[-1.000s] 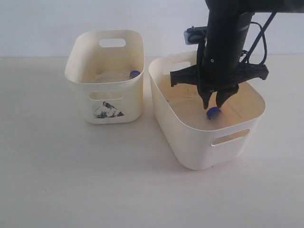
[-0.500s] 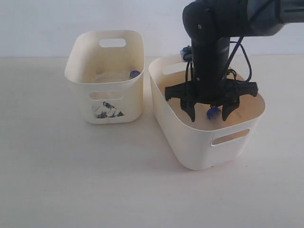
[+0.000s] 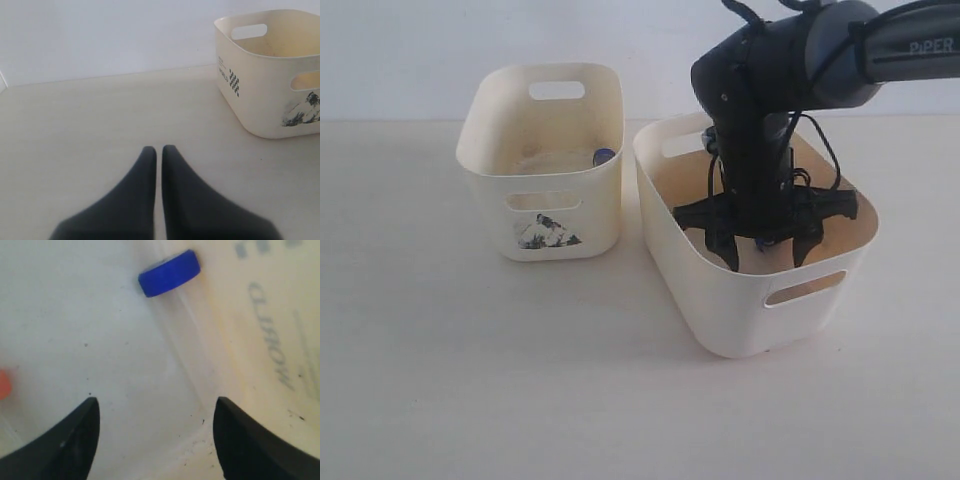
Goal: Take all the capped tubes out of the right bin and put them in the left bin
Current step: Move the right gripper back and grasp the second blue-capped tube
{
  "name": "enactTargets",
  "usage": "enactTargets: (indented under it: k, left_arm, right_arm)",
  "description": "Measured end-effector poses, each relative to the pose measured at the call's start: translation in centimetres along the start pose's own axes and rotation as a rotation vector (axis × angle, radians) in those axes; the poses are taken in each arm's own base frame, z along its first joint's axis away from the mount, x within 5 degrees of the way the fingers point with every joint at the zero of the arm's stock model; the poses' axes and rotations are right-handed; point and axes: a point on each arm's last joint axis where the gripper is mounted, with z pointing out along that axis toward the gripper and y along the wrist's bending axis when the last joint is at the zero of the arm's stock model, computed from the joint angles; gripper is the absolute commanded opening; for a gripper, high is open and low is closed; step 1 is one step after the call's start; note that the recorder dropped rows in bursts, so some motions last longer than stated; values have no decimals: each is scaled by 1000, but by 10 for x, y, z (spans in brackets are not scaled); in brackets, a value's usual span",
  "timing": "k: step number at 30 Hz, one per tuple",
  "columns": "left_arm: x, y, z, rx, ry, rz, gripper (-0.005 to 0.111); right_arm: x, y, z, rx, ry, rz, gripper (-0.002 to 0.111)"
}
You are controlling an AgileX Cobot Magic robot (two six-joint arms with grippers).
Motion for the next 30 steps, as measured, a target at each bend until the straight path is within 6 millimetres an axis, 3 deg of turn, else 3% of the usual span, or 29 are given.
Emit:
enactTargets:
  k: [16, 30]
  left_arm:
    - [0, 0, 0, 0, 0, 0, 4]
    - [0, 0, 0, 0, 0, 0, 4]
  right_arm:
    - [-9, -2, 1, 36, -99, -66, 62]
    - [-9, 4, 25, 78, -69, -139, 62]
